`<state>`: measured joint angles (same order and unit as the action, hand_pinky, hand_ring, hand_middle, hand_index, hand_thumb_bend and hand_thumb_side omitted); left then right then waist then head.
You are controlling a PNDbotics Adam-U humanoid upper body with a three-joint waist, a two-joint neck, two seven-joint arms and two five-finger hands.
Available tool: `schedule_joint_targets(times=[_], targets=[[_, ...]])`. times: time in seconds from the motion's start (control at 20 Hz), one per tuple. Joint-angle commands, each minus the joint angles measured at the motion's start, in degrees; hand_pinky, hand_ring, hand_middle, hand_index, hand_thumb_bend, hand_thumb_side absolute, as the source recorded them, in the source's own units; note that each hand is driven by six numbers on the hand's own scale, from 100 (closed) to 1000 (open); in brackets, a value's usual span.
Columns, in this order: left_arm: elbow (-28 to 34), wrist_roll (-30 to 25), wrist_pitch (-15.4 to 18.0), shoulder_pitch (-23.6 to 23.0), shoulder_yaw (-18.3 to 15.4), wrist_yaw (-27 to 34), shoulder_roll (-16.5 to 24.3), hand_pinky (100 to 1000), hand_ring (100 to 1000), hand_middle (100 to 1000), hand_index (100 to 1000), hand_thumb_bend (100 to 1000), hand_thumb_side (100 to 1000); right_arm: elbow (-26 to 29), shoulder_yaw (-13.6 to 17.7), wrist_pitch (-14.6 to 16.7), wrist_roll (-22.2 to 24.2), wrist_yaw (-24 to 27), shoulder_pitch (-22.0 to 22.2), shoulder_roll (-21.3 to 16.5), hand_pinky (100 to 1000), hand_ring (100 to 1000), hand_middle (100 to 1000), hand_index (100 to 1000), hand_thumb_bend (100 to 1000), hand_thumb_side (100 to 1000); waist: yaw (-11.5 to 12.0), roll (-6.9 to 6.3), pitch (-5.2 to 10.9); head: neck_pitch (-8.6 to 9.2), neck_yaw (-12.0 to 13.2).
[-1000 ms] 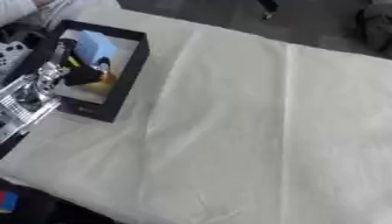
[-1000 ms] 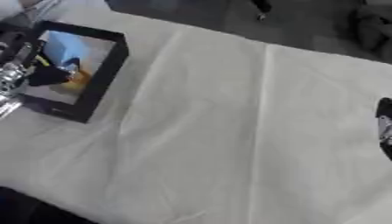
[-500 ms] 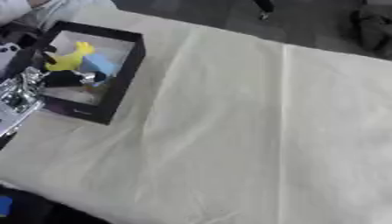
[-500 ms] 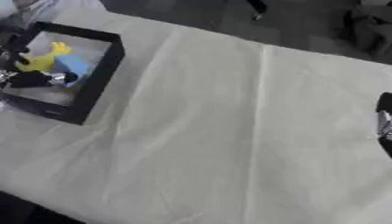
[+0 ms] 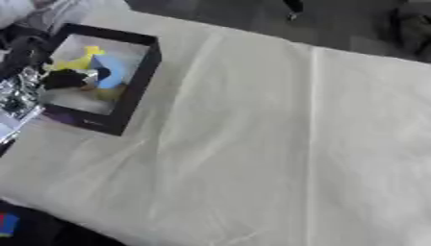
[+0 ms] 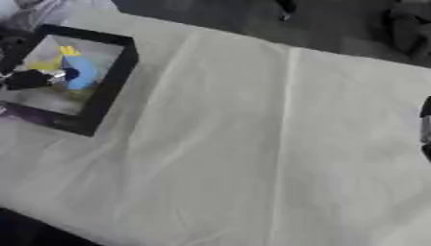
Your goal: Pick up the objects with one hand, pass them to the other hand, and then place them into the box on the other side of the table.
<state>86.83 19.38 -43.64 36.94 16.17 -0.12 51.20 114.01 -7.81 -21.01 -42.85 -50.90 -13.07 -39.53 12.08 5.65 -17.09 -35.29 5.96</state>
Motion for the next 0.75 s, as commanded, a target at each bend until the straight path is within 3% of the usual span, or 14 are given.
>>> schedule_joint_targets(times=[0.05, 0.15, 0.25, 0.45, 0.55, 0.6, 0.75], targets=[[12.1, 12.3, -8.3, -1.6, -4.1, 6.7, 2.9, 1000, 473, 727, 876, 501, 766, 0.6, 2.7, -9.7, -9.1, 2.0, -0.1, -1.3, 672, 780, 769, 753, 220, 252, 0.3, -0.61, 1.44, -0.58, -3.3], [21.6, 17.0, -8.2, -4.1, -6.1, 12.4, 2.7, 1000, 425, 712, 871, 416, 815, 0.6, 3.9, -9.5, -9.1, 3.5, 0.3, -1.1, 679, 797, 785, 768, 170, 273, 0.5, -0.73, 1.49, -0.69, -6.2], [26.3, 21.2, -5.1, -5.9, -7.5, 17.7, 1.6, 1000, 418, 708, 870, 411, 815, 0.6, 4.9, -8.6, -9.1, 5.3, 1.0, -0.8, 674, 807, 790, 777, 122, 287, 0.5, -0.89, 1.56, -0.76, -8.6], [27.7, 26.3, 9.4, -9.8, -7.8, 25.0, -1.7, 1000, 422, 705, 887, 463, 777, 0.6, 6.1, -4.8, -9.1, 10.6, 3.2, 0.3, 653, 815, 802, 785, 100, 308, 0.6, -1.41, 1.68, -0.91, -11.8], [27.7, 28.0, 14.7, -11.2, -7.7, 26.8, -3.0, 1000, 424, 705, 889, 468, 775, 0.6, 6.6, -2.9, -9.1, 13.5, 3.9, 0.5, 653, 817, 802, 785, 100, 311, 0.6, -1.61, 1.71, -0.96, -12.4], [27.7, 28.6, 17.8, -12.0, -8.3, 27.1, -5.0, 1000, 443, 713, 893, 522, 742, 0.6, 6.6, -2.0, -9.1, 16.8, 4.5, 1.5, 602, 816, 802, 787, 100, 385, 0.7, -1.88, 1.81, -1.14, -13.1], [27.8, 28.5, 27.0, -14.7, -9.1, 26.6, -9.8, 1000, 478, 732, 891, 553, 739, 0.6, 7.6, 3.3, -9.1, 30.3, 5.7, 2.9, 563, 815, 801, 786, 100, 443, 0.9, -2.5, 2.1, -1.33, -14.0]])
